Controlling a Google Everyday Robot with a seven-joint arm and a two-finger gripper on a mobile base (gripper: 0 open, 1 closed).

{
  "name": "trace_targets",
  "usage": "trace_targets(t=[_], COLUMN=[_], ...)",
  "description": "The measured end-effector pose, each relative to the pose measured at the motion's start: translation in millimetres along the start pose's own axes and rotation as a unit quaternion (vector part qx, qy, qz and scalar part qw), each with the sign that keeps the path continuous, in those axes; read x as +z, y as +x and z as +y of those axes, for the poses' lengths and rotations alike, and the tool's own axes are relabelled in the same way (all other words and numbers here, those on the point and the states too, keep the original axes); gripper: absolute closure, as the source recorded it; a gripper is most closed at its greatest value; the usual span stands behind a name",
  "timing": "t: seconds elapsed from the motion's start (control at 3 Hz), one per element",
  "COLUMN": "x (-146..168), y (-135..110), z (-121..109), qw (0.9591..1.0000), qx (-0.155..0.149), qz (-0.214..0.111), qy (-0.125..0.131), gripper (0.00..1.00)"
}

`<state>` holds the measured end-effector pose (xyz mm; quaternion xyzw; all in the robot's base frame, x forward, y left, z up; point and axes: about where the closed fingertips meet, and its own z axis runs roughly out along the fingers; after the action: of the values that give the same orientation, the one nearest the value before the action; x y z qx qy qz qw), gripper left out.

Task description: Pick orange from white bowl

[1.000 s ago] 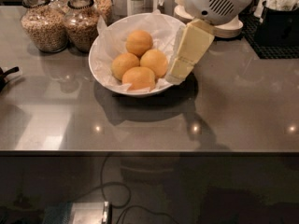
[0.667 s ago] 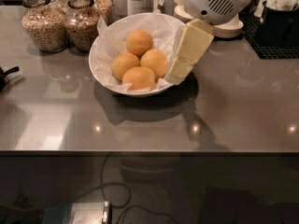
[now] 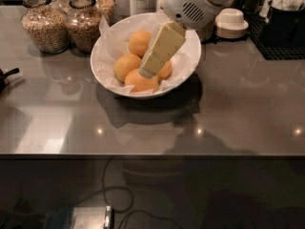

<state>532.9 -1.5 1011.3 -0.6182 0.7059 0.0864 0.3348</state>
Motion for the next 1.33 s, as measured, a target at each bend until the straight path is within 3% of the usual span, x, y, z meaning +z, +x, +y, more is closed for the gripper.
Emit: trace_targets(t=[0.33, 0.67, 1.0, 1.33], x=[26, 43, 56, 57], y=[-7, 0, 12, 12], z=[-22, -39, -49, -49], qw=[0.9980, 0.9916, 0.9848, 0.9848], qx=[0.056, 0.123, 0.170, 0.170], qz=[-0.026, -0.032, -0.033, -0.033], qy=[0.011, 0.023, 0.016, 0.016], gripper=[0.00, 0.00, 0.00, 0.00])
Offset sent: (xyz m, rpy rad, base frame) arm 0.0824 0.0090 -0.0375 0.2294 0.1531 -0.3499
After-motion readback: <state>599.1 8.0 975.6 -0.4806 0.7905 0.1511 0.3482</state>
